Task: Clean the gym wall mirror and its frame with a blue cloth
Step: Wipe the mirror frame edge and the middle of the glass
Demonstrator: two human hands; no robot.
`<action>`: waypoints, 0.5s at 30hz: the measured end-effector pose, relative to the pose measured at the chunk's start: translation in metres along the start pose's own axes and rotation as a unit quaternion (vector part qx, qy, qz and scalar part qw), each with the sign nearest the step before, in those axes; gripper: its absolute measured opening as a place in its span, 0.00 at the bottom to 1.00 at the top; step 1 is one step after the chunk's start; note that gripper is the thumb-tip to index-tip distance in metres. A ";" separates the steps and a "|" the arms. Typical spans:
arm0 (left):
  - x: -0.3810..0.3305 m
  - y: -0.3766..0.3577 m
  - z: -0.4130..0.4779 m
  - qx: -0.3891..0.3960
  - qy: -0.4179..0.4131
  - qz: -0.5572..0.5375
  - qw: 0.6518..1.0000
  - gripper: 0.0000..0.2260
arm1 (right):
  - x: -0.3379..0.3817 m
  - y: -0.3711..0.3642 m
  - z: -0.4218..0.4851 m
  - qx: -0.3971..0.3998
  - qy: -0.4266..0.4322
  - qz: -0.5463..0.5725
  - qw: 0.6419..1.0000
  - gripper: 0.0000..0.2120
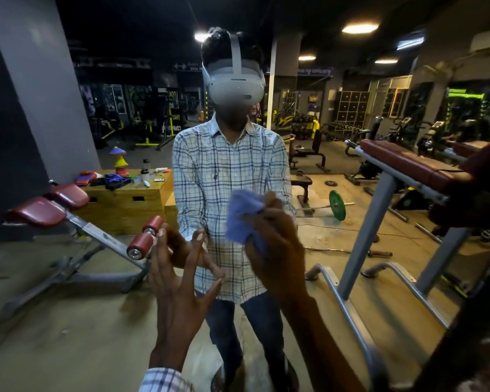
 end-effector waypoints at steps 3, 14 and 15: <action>0.007 0.005 -0.002 0.003 0.003 0.005 1.000 0.51 | -0.049 0.052 -0.021 -0.190 -0.156 0.044 0.968 0.24; 0.003 0.008 0.001 0.002 0.005 0.020 1.000 0.48 | -0.102 0.027 -0.108 -0.177 -0.314 0.026 0.932 0.16; 0.005 0.006 -0.001 0.007 -0.002 0.023 1.000 0.48 | -0.108 0.025 -0.111 -0.189 -0.335 0.034 0.922 0.18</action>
Point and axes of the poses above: each hand's wrist, its own z-axis towards the middle knuckle, its own y-axis out of the back of the hand, x = y × z, the point moved 8 cm from there along z, towards the middle knuckle, and after that the axes turned 5 degrees about -y, right-handed, at the moved point
